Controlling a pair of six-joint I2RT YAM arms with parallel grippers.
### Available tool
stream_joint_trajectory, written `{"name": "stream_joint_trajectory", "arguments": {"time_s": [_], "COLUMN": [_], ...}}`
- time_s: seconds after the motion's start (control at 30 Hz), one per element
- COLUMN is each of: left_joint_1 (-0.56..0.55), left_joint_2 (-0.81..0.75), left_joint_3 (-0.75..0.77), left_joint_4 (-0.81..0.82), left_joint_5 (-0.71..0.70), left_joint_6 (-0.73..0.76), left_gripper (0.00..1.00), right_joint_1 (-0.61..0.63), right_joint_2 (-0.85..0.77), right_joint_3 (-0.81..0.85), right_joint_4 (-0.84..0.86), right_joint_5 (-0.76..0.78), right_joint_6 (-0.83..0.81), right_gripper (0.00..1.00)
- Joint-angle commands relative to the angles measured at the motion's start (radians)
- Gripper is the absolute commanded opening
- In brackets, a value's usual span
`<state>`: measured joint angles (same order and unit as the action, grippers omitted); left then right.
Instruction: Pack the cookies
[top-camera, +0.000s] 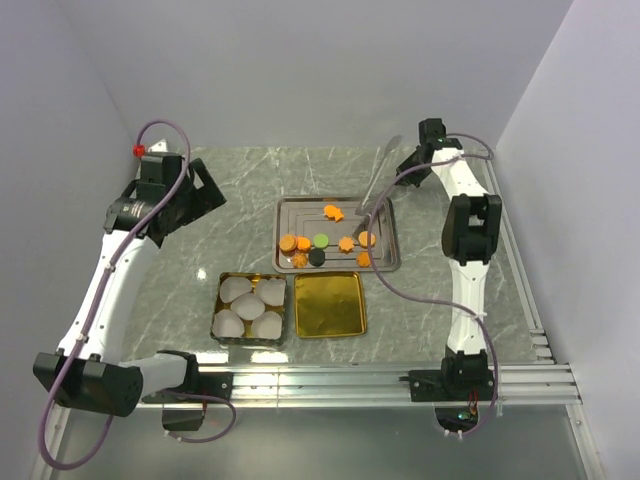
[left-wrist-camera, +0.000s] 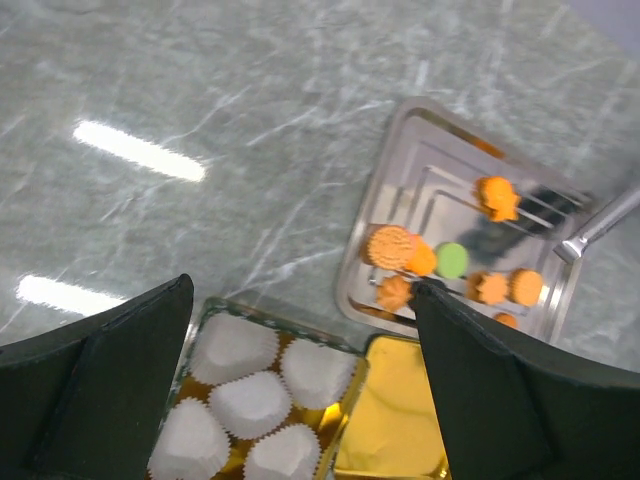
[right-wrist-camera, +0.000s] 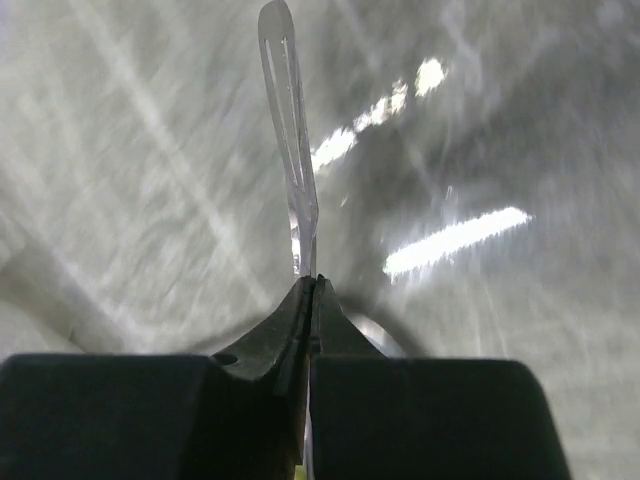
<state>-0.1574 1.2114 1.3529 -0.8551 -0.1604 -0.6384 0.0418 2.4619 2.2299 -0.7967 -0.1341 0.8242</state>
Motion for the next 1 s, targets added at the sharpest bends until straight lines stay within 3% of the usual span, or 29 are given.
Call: {"name": "stream_joint_trajectory", "arguments": {"time_s": [0.0,0.27,0.4,0.43,0.6,0.73,0.97], "left_joint_1": [-0.007,-0.008,-0.001,-0.001,0.001,-0.002,-0.091], "left_joint_2": [-0.039,-0.225,-0.253,-0.259,-0.262,-0.225,-0.184], "left_joint_3": [0.049,-0.104,-0.133,-0.159,-0.265,-0.272,-0.29], "left_joint_4": [0.063,0.355,0.436,0.47,0.762,0.808,0.907], "left_joint_5": [0.111,0.392,0.571,0.679,0.854,0.92,0.952], "left_joint_6": [0.028,-0.095,-0.184,-0.197,-0.342,-0.343,-0.311], "left_gripper": [0.99,0.99,0.99,0.99,0.97,0.96,0.96], "right_joint_1": [0.001,0.07,0.134,0.165,0.236,0.257,0.291], "right_joint_2": [-0.222,-0.577,-0.762,-0.796,-0.974,-1.035,-0.983], "right_joint_3": [-0.096,-0.396,-0.663,-0.706,-0.927,-1.018,-0.964], "right_joint_4": [0.101,0.313,0.564,0.612,0.862,1.068,1.133], "right_joint_5": [-0.074,-0.32,-0.469,-0.504,-0.63,-0.693,-0.731], "right_joint_6": [-0.004,-0.01,0.073,0.094,0.228,0.369,0.389], "right_gripper": [0.0,0.0,0.0,0.0,0.0,0.0,0.0]}}
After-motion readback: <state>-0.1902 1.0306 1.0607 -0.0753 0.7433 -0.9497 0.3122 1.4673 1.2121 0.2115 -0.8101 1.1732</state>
